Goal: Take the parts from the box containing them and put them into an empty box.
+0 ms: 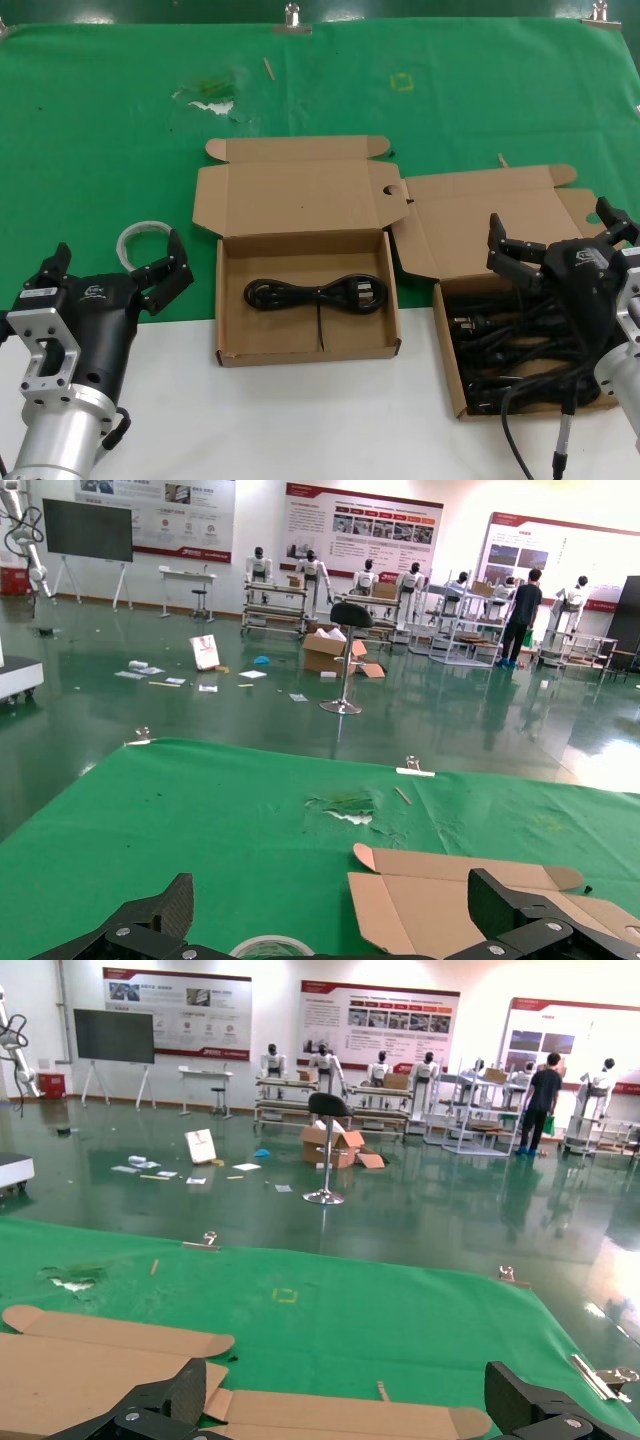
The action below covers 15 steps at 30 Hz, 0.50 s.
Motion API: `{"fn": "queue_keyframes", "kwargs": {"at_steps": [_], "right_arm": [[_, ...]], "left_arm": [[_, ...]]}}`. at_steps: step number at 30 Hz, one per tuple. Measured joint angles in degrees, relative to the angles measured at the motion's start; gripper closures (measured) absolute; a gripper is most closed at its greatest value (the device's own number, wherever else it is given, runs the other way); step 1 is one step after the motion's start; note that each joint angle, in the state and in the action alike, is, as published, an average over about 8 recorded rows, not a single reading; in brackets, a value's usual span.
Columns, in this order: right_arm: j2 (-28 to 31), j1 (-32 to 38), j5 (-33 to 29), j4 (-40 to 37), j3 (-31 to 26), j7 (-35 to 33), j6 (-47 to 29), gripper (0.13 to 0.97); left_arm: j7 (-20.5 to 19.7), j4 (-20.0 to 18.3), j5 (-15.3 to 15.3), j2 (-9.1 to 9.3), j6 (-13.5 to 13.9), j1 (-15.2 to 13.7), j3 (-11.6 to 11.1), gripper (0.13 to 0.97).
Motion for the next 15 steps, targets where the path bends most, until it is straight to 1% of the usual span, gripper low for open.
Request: {"fn": "queue_keyframes", "kwargs": {"at_steps": [15], "right_arm": [[0.0, 0.0, 0.0, 0.0, 0.0, 0.0, 0.0, 0.129]], "left_arm": [[0.0, 0.0, 0.0, 0.0, 0.0, 0.0, 0.0, 0.132]]}}
